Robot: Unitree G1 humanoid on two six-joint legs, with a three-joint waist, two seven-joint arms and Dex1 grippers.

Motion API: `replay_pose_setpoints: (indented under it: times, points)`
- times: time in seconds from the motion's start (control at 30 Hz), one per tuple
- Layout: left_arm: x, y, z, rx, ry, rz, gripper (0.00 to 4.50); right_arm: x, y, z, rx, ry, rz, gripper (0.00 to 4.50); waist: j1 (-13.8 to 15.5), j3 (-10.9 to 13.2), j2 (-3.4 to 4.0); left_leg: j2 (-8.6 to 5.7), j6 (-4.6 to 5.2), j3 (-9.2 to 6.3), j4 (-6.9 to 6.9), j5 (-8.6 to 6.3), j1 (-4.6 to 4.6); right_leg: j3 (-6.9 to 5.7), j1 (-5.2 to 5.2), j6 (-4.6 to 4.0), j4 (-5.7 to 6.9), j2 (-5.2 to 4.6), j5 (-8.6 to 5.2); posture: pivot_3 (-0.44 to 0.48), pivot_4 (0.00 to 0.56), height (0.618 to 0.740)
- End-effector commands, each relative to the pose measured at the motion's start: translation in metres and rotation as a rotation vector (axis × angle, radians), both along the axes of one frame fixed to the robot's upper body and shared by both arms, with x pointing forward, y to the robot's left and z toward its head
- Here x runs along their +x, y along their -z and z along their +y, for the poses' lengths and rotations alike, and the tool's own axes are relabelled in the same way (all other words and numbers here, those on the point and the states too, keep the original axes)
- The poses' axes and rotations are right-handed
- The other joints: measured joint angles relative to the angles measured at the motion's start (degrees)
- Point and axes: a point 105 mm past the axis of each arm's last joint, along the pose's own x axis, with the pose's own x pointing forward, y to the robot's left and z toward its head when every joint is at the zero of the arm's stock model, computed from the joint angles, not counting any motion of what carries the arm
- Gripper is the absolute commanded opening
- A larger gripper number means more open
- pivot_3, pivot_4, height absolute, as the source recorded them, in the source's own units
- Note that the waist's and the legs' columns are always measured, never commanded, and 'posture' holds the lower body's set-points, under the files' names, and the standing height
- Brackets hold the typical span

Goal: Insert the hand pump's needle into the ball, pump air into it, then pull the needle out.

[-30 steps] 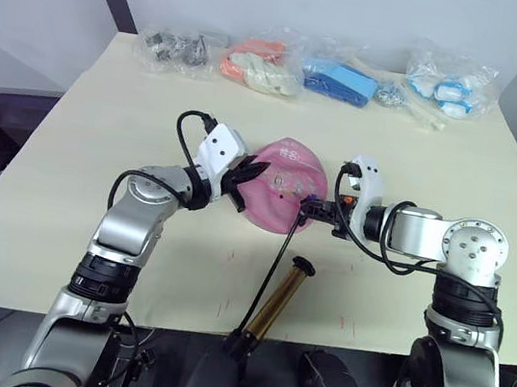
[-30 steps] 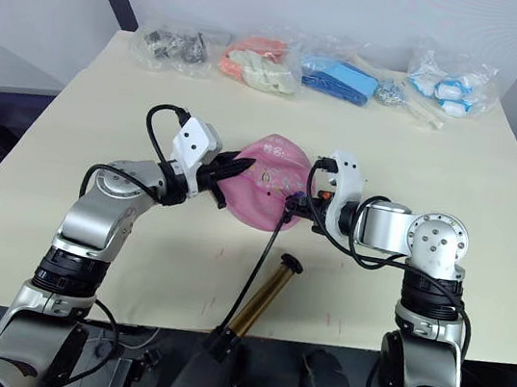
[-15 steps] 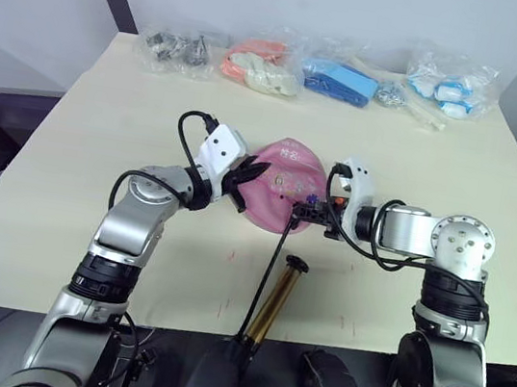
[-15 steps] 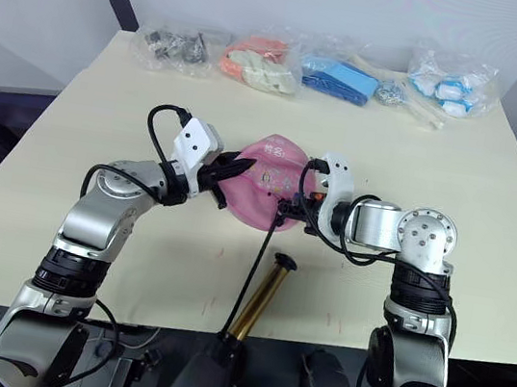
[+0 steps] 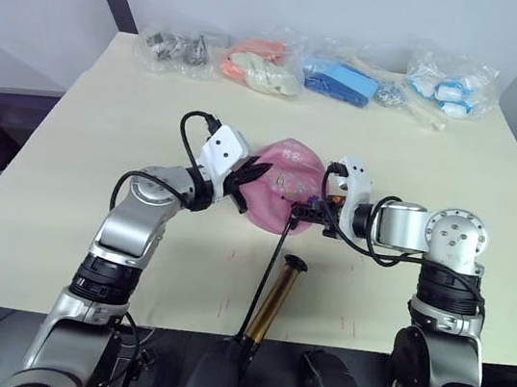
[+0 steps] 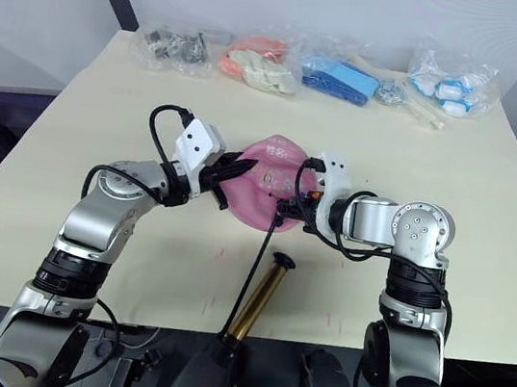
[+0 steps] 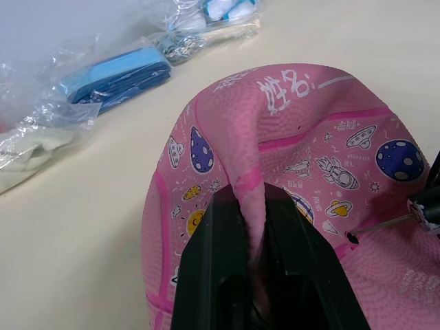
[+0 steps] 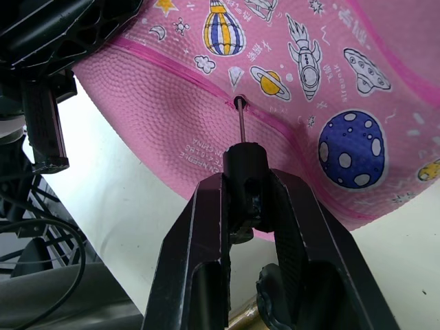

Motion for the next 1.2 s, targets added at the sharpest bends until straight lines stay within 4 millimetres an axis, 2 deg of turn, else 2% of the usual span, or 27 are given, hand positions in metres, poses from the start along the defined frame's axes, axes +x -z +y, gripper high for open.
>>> replay_pose_setpoints:
  times: [0.03, 1.2]
  points:
    - [-0.006, 0.004, -0.01, 0.005, 0.039, 0.009, 0.03, 0.002, -0.007, 0.0, 0.009, -0.003, -0.022, 0.35, 0.0, 0.0, 0.0, 0.0, 0.0, 0.0, 0.0, 0.0, 0.0, 0.0, 0.0, 0.0, 0.0, 0.0, 0.0, 0.0, 0.15, 0.74]
    - [-0.009, 0.01, -0.01, 0.004, 0.039, 0.021, 0.03, -0.006, 0.011, 0.002, -0.074, -0.061, -0.005, 0.35, 0.0, 0.0, 0.03, 0.0, 0.0, 0.0, 0.0, 0.0, 0.03, 0.0, 0.01, 0.0, 0.01, 0.0, 0.0, 0.0, 0.15, 0.74]
